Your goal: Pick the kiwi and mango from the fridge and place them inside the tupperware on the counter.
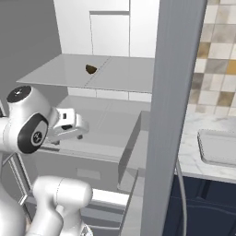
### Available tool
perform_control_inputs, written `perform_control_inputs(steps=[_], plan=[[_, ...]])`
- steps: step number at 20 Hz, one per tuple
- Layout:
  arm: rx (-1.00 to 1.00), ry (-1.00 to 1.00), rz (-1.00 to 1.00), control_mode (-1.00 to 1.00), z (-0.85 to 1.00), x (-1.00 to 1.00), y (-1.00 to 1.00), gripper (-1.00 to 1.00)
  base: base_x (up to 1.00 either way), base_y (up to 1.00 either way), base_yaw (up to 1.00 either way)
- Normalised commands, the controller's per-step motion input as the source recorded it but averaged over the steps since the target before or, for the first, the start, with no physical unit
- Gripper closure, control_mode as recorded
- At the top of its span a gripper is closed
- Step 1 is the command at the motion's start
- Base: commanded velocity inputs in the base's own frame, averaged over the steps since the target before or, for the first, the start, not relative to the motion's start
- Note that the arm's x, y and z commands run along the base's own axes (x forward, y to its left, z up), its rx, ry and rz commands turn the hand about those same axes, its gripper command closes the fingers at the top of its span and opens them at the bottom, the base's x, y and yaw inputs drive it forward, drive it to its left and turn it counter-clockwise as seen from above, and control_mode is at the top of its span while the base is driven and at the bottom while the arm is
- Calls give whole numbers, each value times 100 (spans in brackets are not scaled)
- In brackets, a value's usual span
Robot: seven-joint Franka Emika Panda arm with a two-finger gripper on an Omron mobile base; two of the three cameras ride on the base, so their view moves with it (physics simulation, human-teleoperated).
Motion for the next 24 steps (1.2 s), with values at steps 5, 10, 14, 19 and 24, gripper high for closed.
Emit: perform_control_inputs(steps=[5, 10, 14, 19, 24], plan=[[0, -18, 0, -100, 77, -6, 2, -100, 0, 0, 0], [0, 0, 1, -100, 75, 0, 1, -100, 0, 0, 0], [15, 0, 0, -100, 79, 0, 1, -100, 0, 0, 0], [20, -14, 0, -100, 47, 0, 16, -100, 0, 0, 0], [22, -6, -2, -100, 30, 14, 38, -100, 0, 0, 0]])
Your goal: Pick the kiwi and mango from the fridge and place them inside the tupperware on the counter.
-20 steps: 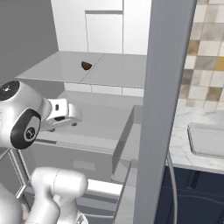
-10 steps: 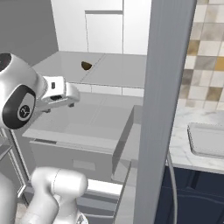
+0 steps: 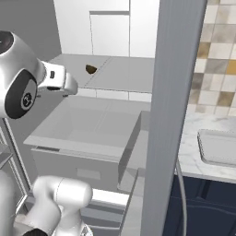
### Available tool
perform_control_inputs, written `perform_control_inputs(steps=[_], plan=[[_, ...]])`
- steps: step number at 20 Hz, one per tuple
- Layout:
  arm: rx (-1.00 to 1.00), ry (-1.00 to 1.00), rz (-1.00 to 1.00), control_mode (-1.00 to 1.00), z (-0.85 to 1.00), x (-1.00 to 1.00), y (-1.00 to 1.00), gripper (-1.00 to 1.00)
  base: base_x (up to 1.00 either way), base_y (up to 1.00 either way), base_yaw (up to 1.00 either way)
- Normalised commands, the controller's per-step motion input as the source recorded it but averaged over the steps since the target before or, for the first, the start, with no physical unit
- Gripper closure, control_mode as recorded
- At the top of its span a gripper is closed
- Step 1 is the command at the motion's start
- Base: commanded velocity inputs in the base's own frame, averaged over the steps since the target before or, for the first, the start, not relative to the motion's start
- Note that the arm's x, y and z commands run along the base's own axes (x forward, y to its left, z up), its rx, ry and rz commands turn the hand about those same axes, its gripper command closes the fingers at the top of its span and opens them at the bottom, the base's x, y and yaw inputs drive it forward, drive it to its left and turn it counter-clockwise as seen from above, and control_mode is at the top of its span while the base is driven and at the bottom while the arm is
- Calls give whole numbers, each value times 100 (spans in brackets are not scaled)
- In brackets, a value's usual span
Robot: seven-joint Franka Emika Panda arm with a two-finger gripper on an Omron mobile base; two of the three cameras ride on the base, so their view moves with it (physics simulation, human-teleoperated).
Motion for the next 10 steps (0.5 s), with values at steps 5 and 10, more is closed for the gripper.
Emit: perform_control_inputs(steps=[5, 10], plan=[[2, 0, -21, -100, 12, 44, 47, -100, 0, 0, 0], [0, -7, -22, -100, 1, 45, 32, -100, 0, 0, 0]])
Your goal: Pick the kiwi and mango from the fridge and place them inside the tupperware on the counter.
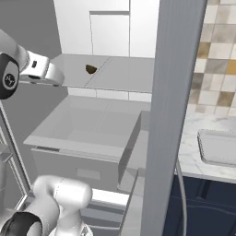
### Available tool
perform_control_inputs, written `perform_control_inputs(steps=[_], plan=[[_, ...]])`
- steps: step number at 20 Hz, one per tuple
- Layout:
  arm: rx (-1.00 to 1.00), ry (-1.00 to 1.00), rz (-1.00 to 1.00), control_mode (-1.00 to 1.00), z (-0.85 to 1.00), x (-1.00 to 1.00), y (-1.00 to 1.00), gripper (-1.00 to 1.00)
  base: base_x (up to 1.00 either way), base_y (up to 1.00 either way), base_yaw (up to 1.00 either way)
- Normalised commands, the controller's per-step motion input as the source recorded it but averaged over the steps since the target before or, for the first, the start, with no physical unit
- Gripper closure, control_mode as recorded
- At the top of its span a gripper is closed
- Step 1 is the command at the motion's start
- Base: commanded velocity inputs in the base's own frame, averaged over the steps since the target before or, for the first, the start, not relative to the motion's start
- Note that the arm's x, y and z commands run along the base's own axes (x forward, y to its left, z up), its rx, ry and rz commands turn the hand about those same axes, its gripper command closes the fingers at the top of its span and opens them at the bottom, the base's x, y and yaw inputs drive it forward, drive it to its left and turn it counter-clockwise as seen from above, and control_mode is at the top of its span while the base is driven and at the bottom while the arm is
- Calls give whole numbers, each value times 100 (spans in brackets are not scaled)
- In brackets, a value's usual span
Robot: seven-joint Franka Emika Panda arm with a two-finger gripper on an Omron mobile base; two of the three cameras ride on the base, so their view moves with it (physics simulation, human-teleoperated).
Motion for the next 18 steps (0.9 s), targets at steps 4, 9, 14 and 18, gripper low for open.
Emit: perform_control_inputs(steps=[4, 9, 14, 18], plan=[[0, 0, 0, -100, 0, 51, 4, -100, 0, 0, 0], [2, 5, 7, -100, 0, 54, 0, -100, 0, 0, 0], [0, 5, 10, -100, -1, 46, 0, -100, 0, 0, 0], [0, 12, 0, -100, -6, 30, -3, -100, 0, 0, 0]])
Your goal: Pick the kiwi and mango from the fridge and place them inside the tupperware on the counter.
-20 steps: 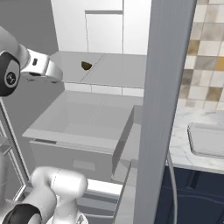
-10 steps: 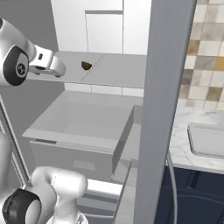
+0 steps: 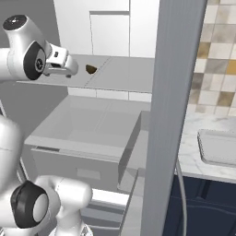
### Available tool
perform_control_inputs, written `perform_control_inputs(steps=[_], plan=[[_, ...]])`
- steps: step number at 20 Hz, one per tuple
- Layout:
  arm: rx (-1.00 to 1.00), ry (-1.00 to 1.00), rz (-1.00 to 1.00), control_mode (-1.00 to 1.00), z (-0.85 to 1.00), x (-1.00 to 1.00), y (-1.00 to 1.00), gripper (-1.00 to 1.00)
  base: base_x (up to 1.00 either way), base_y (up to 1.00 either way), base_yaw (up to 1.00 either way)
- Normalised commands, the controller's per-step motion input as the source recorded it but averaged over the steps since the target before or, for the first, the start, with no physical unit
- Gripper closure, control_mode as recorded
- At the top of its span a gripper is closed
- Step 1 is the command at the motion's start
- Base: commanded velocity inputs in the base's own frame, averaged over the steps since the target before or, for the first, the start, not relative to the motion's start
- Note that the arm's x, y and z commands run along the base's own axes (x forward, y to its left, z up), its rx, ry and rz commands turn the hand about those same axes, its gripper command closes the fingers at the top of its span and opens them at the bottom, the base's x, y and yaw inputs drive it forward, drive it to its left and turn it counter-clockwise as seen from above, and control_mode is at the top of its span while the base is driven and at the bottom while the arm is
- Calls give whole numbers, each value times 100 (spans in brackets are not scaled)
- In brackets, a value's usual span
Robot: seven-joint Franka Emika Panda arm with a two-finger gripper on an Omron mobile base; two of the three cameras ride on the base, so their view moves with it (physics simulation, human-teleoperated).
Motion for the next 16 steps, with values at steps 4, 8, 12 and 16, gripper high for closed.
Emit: perform_control_inputs(steps=[4, 8, 12, 16], plan=[[0, 14, 0, -100, 0, 31, -7, -100, 0, 0, 0], [2, 11, 0, -100, 0, 36, -11, -100, 0, 0, 0], [1, 1, 0, -100, -6, 31, -14, -100, 0, 0, 0], [0, 0, 0, -100, -12, 23, -11, -100, 0, 0, 0]])
